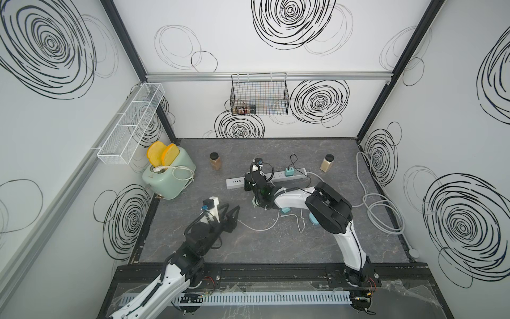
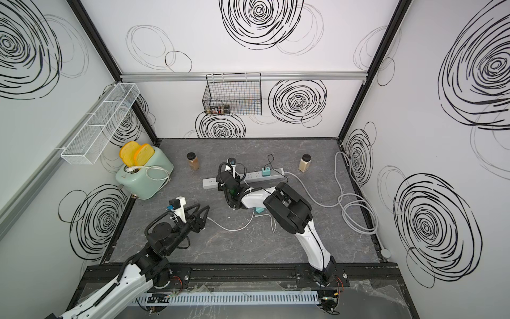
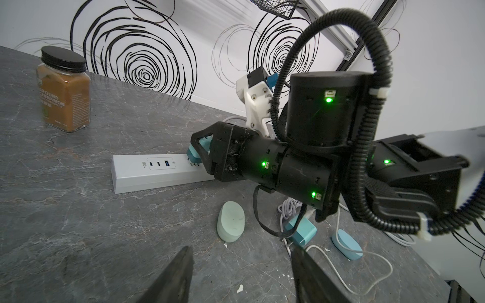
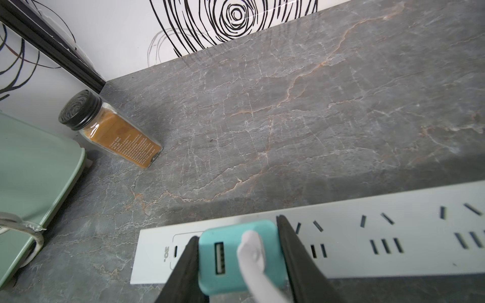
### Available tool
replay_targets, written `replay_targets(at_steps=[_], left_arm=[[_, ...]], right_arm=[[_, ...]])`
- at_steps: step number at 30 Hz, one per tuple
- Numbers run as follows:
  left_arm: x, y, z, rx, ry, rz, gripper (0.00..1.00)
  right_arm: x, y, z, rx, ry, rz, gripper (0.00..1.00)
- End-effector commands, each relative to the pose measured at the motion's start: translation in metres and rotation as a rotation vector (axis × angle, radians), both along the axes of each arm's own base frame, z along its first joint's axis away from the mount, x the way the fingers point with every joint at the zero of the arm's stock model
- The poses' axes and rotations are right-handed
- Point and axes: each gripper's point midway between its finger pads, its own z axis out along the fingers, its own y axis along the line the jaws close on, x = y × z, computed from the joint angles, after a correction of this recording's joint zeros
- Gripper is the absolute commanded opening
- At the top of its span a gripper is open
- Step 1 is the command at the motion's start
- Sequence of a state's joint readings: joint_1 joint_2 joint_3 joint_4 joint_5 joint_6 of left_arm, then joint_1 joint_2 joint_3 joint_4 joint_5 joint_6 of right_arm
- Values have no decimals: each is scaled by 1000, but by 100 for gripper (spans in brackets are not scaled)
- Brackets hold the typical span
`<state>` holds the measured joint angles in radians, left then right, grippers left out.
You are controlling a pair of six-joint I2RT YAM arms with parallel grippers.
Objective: Charge the bluetooth headset
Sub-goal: Insert the plug into the socket.
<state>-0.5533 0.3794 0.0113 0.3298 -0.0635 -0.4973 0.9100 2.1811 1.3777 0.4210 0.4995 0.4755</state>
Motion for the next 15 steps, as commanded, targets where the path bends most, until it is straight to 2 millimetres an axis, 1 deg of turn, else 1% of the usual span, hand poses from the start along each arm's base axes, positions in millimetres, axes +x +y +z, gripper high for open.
replay_targets(at_steps=[1,5,11,15], left_arm=[[2,5,2,-11,-10,27,63],[2,6,2,-10,-11,31,63],[2,7,1,-8,-10,37,63],[2,8,2,-8,-11,37,63]], right_arm=[[-18,9,-39,-51,78,30,28],[-25,7,-53,-99,96,25,27],[-44,0,-84,-147,139,33,25],[-48,0,-99,-177,169,59,23]])
